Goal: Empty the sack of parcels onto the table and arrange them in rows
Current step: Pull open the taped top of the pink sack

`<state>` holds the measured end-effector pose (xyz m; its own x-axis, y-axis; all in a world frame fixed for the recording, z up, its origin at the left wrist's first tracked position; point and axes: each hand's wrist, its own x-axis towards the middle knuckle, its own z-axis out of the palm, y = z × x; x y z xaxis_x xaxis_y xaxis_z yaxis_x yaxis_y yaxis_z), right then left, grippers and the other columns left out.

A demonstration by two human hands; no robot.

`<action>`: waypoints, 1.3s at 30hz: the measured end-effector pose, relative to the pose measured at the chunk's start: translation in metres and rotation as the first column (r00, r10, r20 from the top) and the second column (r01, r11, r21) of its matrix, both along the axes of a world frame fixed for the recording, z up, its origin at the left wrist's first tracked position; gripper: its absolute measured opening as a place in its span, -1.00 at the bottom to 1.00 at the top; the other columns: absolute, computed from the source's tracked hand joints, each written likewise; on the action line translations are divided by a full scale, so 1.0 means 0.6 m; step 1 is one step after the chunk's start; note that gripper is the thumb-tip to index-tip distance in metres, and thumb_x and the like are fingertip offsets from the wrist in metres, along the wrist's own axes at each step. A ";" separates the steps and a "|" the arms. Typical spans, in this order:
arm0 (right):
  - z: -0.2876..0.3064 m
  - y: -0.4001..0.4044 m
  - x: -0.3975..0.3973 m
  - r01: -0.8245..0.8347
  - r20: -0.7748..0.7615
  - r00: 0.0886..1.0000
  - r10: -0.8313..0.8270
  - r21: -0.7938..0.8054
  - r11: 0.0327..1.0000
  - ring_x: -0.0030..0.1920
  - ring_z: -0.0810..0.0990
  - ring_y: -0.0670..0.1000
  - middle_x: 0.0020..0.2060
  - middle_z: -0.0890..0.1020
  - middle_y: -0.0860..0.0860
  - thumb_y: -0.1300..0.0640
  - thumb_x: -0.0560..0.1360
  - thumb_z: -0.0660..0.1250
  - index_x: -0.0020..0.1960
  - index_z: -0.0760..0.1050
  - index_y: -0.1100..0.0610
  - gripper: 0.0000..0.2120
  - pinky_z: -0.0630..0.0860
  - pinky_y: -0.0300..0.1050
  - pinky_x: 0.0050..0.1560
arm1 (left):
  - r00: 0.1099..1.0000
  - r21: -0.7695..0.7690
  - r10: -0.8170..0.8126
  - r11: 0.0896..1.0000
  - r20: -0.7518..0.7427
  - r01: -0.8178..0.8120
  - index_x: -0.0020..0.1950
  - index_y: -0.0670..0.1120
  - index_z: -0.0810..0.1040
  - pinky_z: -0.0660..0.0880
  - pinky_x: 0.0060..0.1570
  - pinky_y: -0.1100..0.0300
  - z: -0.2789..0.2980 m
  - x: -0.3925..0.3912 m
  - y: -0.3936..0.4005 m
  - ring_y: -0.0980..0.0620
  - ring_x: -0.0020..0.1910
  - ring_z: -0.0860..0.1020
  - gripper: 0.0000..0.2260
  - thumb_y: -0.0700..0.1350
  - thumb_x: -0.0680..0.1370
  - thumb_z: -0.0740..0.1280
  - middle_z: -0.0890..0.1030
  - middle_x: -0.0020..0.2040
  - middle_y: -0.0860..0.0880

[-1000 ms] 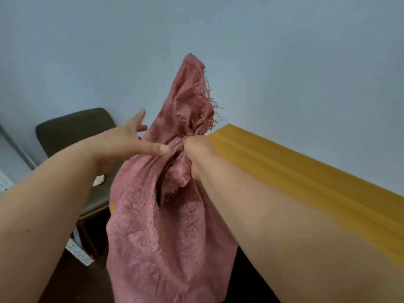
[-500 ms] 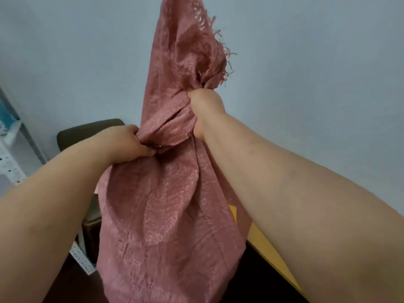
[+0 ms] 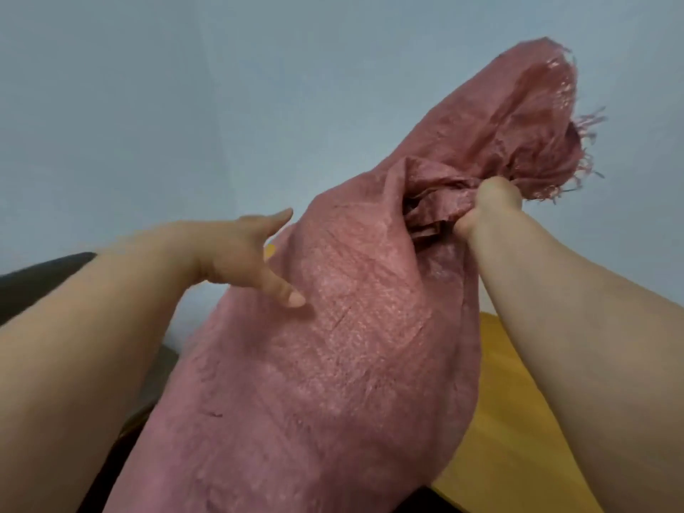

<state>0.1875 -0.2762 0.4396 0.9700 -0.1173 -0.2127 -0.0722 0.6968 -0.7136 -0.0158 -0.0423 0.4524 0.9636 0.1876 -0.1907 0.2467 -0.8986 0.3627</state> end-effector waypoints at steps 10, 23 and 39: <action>-0.064 -0.107 0.098 0.106 -0.063 0.991 -0.118 -0.179 0.978 -0.01 0.71 0.18 -0.06 0.72 0.10 0.24 0.53 0.07 0.02 0.58 0.16 -0.70 0.57 0.31 0.10 | 0.990 0.444 -0.074 0.896 0.116 0.015 -0.04 0.09 0.46 0.37 0.27 -0.01 -0.188 0.171 -0.041 -0.08 0.19 0.52 -0.74 0.26 0.51 0.30 0.59 0.16 -0.01; -0.125 -0.143 0.067 -0.219 -0.213 0.974 0.073 -0.971 0.095 0.20 0.47 0.18 0.25 0.46 0.14 -0.15 0.57 0.30 0.45 0.33 0.25 -0.38 0.43 -0.02 0.11 | 0.896 -0.466 0.335 0.868 0.291 -0.173 -0.19 -0.12 0.48 0.58 -0.19 0.01 -0.115 0.299 -0.056 -0.11 -0.40 0.59 -0.73 -0.07 0.67 0.20 0.56 -0.33 -0.19; -0.167 -0.032 -0.066 0.136 -0.120 0.903 0.412 -0.830 -0.541 0.35 0.32 0.28 0.34 0.30 0.09 -0.31 0.43 0.35 0.39 0.25 -0.04 -0.35 0.23 0.26 0.38 | 0.947 -0.322 -0.200 0.905 0.253 0.277 0.05 -0.12 0.61 0.40 -0.27 0.17 -0.103 0.367 -0.197 -0.12 -0.22 0.56 -0.80 -0.02 0.60 0.28 0.60 -0.20 -0.11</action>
